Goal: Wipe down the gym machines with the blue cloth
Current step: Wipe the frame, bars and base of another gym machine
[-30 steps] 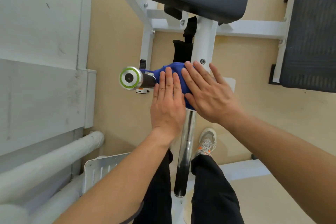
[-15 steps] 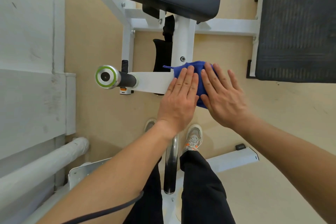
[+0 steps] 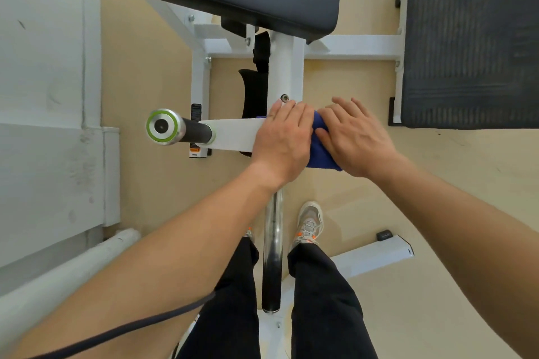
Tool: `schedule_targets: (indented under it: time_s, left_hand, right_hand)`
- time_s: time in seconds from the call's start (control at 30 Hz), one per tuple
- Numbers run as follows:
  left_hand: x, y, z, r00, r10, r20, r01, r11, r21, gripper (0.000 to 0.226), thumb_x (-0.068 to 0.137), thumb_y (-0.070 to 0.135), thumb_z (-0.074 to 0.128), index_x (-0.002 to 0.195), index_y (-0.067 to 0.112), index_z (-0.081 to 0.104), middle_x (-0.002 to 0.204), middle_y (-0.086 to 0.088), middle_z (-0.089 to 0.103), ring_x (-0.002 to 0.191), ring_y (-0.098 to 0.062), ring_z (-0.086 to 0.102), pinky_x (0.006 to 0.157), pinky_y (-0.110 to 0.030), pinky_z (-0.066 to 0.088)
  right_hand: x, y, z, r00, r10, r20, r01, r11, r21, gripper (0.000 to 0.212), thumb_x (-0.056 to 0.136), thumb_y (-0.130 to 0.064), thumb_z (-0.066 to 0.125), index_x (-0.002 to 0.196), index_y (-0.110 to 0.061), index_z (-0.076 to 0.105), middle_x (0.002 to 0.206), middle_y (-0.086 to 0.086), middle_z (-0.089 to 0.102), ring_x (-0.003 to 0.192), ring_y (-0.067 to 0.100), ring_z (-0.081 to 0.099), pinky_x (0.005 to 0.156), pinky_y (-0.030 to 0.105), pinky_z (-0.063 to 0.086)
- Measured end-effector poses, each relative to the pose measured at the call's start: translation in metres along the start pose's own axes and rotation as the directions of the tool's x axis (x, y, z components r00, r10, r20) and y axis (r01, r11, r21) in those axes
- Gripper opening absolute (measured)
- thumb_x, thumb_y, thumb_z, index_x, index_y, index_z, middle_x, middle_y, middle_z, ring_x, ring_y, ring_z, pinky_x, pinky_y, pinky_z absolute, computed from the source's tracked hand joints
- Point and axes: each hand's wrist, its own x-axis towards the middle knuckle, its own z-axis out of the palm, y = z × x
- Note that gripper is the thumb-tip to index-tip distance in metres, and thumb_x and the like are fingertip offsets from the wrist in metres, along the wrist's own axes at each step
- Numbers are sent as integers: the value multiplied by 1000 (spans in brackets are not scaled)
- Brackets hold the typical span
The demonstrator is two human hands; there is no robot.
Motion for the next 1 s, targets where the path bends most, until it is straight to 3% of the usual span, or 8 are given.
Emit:
schedule_targets:
  time_s: [0.13, 0.23, 0.3, 0.43, 0.57, 0.7, 0.87, 1.0]
  left_hand:
    - [-5, 17, 12, 997, 81, -7, -81, 997, 3, 48, 100, 18, 37, 146, 3, 42, 148, -13, 45, 141, -30, 35, 119, -40, 16]
    - [-25, -2, 14, 998, 54, -35, -53, 998, 29, 50, 102, 21, 36, 150, 5, 37, 157, -12, 33, 147, -27, 27, 121, -41, 17]
    - [-36, -16, 13, 999, 6, -47, -4, 999, 41, 51, 103, 24, 33, 151, 6, 33, 159, -11, 29, 149, -25, 23, 122, -42, 17]
    - [-47, -33, 8, 999, -35, -27, 37, 997, 70, 52, 104, 25, 29, 154, 8, 26, 161, -10, 23, 150, -23, 17, 123, -41, 13]
    - [-33, -29, -1, 995, 76, 70, -83, 991, 107, 54, 103, 21, 36, 155, 10, 25, 162, -7, 21, 151, -25, 15, 122, -42, 13]
    - [-7, -22, -8, 945, 263, 194, -295, 943, 156, 57, 101, 24, 27, 157, 20, 17, 164, -3, 15, 151, -28, 9, 122, -44, 9]
    - [-24, -26, -4, 922, 346, 174, -377, 905, 197, 60, 100, 22, 35, 157, 22, 16, 164, -4, 13, 151, -30, 7, 122, -47, 13]
    - [-57, -29, 6, 917, 373, 144, -397, 894, 210, 57, 100, 20, 34, 156, 21, 19, 163, -4, 18, 151, -29, 10, 122, -45, 11]
  right_hand:
    - [-27, 7, 8, 995, 91, 28, -92, 995, 43, 55, 105, -39, 16, 139, -6, 45, 149, 9, 45, 145, 34, 29, 118, 48, 24]
    - [-25, -13, 15, 984, 175, 21, -176, 974, 140, 61, 105, -39, 17, 155, -5, 23, 162, 13, 24, 151, 31, 17, 122, 46, 17]
    - [-17, -31, 16, 986, 163, -22, -156, 968, 197, 62, 105, -36, 25, 158, -6, 15, 165, 14, 15, 153, 29, 12, 124, 45, 13]
    - [-1, -51, 18, 995, 71, -72, -59, 987, 150, 62, 105, -37, 24, 158, -5, 16, 165, 14, 16, 153, 30, 11, 124, 43, 9]
    - [-17, -43, 30, 976, 171, -135, -142, 969, 200, 64, 105, -39, 22, 158, -5, 12, 166, 13, 12, 154, 27, 8, 124, 42, 7]
    - [-36, -51, 52, 911, 402, -91, -317, 825, 469, 64, 105, -40, 19, 159, -10, 2, 167, 4, 6, 154, 16, -3, 124, 36, -2]
    - [-39, -90, 62, 811, 582, -57, -371, 588, 719, 61, 105, -33, 23, 159, -12, 6, 166, 3, 12, 153, 15, 6, 125, 37, 8]
    - [-55, -97, 67, 802, 591, -81, -367, 596, 714, 59, 105, -22, 36, 158, -6, 14, 164, 8, 22, 152, 19, 16, 124, 37, 14]
